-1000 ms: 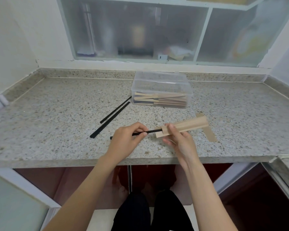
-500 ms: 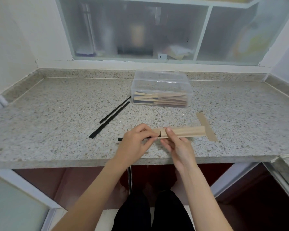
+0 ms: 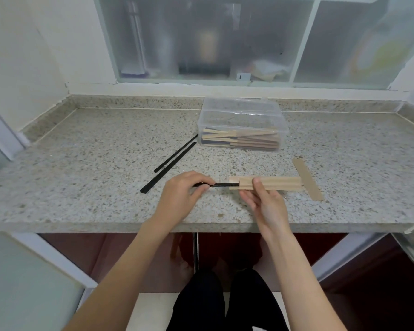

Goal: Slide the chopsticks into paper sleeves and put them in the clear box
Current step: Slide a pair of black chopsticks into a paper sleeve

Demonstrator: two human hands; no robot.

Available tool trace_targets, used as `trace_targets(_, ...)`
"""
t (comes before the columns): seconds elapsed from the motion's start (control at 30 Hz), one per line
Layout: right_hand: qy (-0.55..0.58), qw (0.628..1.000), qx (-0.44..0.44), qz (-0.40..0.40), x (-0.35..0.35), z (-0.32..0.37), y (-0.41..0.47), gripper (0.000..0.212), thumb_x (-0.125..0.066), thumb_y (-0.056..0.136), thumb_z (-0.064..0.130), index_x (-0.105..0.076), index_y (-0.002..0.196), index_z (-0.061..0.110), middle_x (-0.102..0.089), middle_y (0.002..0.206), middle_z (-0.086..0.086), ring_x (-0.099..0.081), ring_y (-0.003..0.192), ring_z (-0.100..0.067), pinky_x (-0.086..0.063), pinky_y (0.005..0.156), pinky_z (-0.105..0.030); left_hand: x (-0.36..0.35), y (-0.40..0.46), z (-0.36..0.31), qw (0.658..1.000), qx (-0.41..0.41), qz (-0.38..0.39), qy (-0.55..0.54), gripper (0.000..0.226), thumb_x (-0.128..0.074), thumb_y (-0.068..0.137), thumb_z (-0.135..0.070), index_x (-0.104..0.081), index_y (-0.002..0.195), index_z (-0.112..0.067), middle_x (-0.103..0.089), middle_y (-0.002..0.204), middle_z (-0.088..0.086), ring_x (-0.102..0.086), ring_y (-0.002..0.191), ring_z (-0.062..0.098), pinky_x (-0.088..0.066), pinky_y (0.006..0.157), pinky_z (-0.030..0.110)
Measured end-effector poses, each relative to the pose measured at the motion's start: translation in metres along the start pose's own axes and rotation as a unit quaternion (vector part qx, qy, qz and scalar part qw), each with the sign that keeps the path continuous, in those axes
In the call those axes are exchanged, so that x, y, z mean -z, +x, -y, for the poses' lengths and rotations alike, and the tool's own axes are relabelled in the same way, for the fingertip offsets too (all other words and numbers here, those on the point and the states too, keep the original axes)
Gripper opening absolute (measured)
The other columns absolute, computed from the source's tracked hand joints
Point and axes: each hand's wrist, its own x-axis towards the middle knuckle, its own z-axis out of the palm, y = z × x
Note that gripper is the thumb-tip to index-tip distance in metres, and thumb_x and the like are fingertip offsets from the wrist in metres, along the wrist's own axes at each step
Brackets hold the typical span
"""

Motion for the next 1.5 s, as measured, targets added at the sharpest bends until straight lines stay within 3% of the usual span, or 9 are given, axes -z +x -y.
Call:
trace_targets(0.13,-0.011,1.000,0.002,-0.009,-0.002,-0.005,0.002,0.021,-0.058,0.092,0.018,-0.064,0.103,0.002,-0.074,0.095,-0.008,-0.071,0.089,-0.017,-0.057,0.075,-0.022,0.009,-0.005,0.009,0.999,0.032,0.009,-0.035,0.018,-0.061,0.090,-0.026,-0.069,0.106,-0.026,-0.066,0.103,-0.017,-0.058,0.097,-0.004,-0.044,0.087,0.016)
trace_targets(0.27,-0.005,1.000,0.010,-0.025,0.006,-0.004,0.006,0.019,-0.060,0.091,0.018,-0.066,0.100,0.003,-0.074,0.093,-0.005,-0.070,0.089,-0.013,-0.057,0.079,-0.022,0.033,-0.006,0.052,0.980,0.180,-0.069,0.051,0.033,-0.061,0.089,-0.034,-0.059,0.119,-0.021,-0.056,0.106,-0.011,-0.054,0.093,0.005,-0.042,0.080,0.021)
trace_targets(0.4,-0.014,0.999,0.030,-0.031,0.009,-0.005,0.009,0.012,-0.058,0.092,0.011,-0.065,0.097,0.003,-0.073,0.094,-0.002,-0.070,0.088,-0.009,-0.056,0.078,-0.019,0.045,-0.001,0.091,0.952,0.242,0.021,0.185,0.033,-0.065,0.086,-0.030,-0.063,0.114,-0.013,-0.063,0.106,0.008,-0.058,0.096,0.022,-0.044,0.079,0.028)
trace_targets(0.63,-0.011,0.998,0.040,-0.050,0.006,-0.010,0.013,0.010,-0.059,0.091,0.006,-0.064,0.097,0.001,-0.069,0.100,-0.006,-0.068,0.093,-0.011,-0.055,0.076,-0.017,0.050,0.015,0.088,0.933,0.352,0.062,0.045,0.031,-0.079,0.075,-0.024,-0.068,0.100,-0.010,-0.055,0.071,-0.008,-0.055,0.075,0.009,-0.045,0.076,0.022)
trace_targets(0.8,0.015,0.993,0.074,-0.091,0.009,-0.010,0.013,0.018,-0.059,0.091,0.005,-0.060,0.108,0.001,-0.068,0.100,-0.004,-0.069,0.088,-0.006,-0.055,0.079,-0.017,0.057,0.005,0.078,0.941,0.336,0.030,0.017,0.018,-0.075,0.079,-0.023,-0.070,0.093,-0.013,-0.048,0.055,-0.012,-0.052,0.063,0.003,-0.043,0.072,0.016)
trace_targets(0.9,0.018,0.989,0.089,-0.115,0.013,-0.009,0.012,0.011,-0.058,0.092,0.007,-0.062,0.101,0.002,-0.067,0.097,-0.004,-0.067,0.090,-0.009,-0.055,0.077,-0.017,0.065,-0.009,0.061,0.955,0.296,-0.017,-0.006,0.009,-0.073,0.080,-0.023,-0.070,0.088,-0.021,-0.056,0.062,-0.013,-0.052,0.062,0.002,-0.042,0.072,0.019)
trace_targets(1.03,0.006,0.984,0.114,-0.137,0.020,-0.001,0.011,0.009,-0.058,0.093,0.014,-0.064,0.097,0.009,-0.066,0.095,-0.004,-0.065,0.087,-0.012,-0.055,0.073,-0.018,0.073,-0.018,0.031,0.973,0.215,-0.012,-0.078,0.010,-0.073,0.079,-0.022,-0.072,0.088,-0.026,-0.067,0.077,-0.012,-0.059,0.067,-0.003,-0.044,0.069,0.006)
trace_targets(1.27,0.003,0.979,0.167,-0.116,0.030,0.018,-0.003,0.009,-0.055,0.095,0.013,-0.062,0.096,0.008,-0.066,0.084,0.001,-0.065,0.079,-0.005,-0.056,0.075,-0.021,0.052,-0.021,0.018,0.988,0.150,0.023,-0.041,0.012,-0.074,0.079,-0.024,-0.073,0.088,-0.031,-0.069,0.088,-0.011,-0.062,0.083,0.005,-0.049,0.077,0.022)
trace_targets(1.5,0.017,0.971,0.196,-0.135,0.045,0.026,-0.004,0.014,-0.055,0.095,0.013,-0.061,0.105,0.005,-0.066,0.084,0.000,-0.064,0.084,-0.011,-0.054,0.072,-0.020,0.041,-0.024,0.015,0.988,0.136,-0.017,-0.065,0.017,-0.073,0.079,-0.020,-0.070,0.085,-0.036,-0.069,0.091,-0.013,-0.061,0.086,0.000,-0.042,0.074,0.007)
